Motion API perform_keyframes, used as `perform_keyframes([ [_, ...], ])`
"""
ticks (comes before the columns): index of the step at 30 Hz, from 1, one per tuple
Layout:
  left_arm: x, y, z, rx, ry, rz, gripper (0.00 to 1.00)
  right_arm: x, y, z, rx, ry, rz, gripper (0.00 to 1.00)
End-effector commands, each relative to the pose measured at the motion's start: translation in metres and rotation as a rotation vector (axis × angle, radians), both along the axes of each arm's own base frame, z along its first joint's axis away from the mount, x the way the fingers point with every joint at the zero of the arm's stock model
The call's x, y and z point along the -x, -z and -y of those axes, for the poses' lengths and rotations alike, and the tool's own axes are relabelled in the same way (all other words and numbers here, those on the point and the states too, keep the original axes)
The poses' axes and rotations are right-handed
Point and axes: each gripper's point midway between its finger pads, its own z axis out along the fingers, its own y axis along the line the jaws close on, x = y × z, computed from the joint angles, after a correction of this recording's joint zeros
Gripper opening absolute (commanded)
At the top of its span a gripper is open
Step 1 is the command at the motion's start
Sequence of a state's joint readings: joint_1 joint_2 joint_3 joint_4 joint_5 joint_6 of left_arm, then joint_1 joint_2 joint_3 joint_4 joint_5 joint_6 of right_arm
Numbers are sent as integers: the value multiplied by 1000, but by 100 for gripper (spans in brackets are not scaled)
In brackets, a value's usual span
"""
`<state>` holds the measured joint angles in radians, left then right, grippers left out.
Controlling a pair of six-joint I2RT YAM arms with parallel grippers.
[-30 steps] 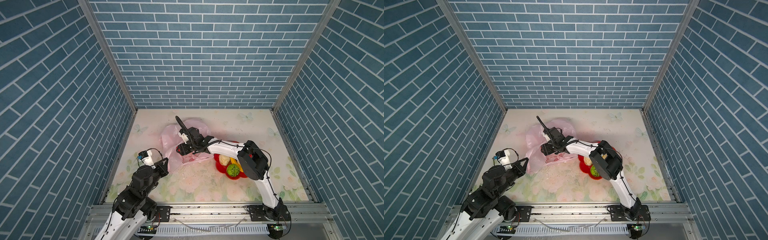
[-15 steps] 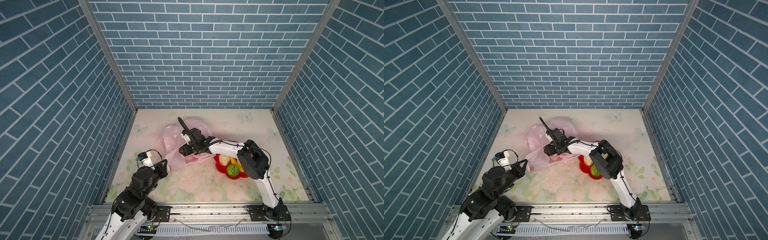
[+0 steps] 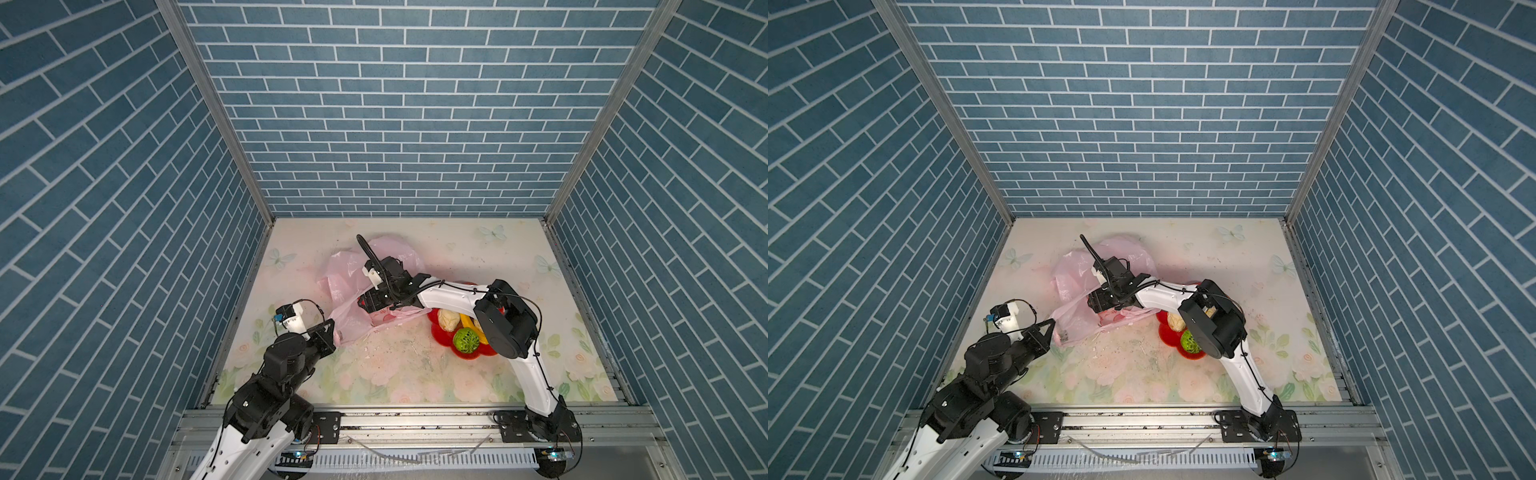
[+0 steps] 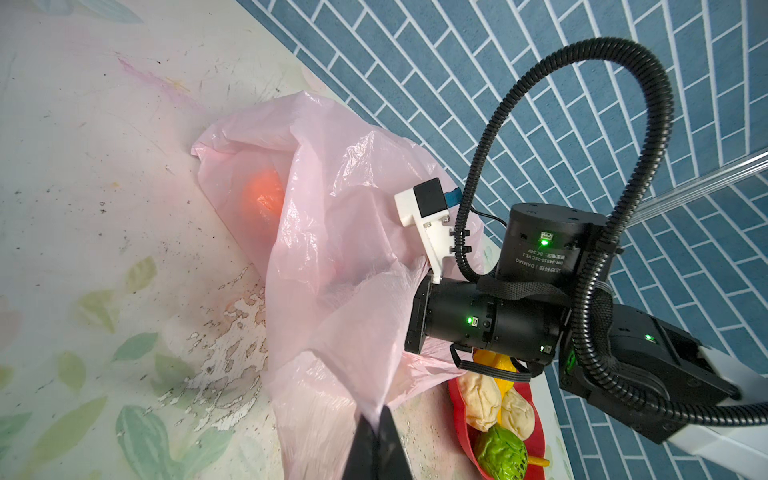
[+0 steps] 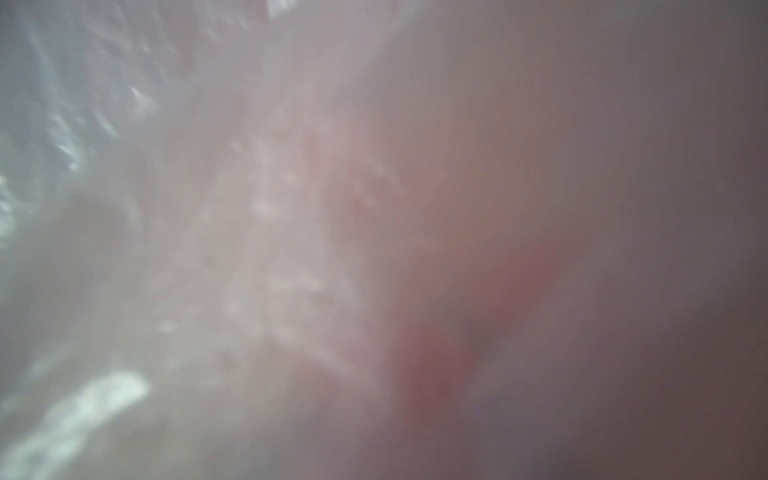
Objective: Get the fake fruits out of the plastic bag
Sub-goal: 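Reach deeper into the bag and close the right gripper on the red fruit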
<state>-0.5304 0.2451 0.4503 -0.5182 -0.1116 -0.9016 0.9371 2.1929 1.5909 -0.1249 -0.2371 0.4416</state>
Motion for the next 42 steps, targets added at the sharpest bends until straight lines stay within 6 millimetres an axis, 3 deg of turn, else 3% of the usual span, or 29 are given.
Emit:
perform_keyframes([
  [1,1,-8,-4,-7,-10,21,0,-6,-11,8,-24,50,-6,72],
  [28,1,-8,-3,-1,-5,27,0,-18,-28,12,-114,144,-30,75],
  [42,1,-6,-3,1,-7,22,0,-16,-5,11,-83,136,-76,67],
])
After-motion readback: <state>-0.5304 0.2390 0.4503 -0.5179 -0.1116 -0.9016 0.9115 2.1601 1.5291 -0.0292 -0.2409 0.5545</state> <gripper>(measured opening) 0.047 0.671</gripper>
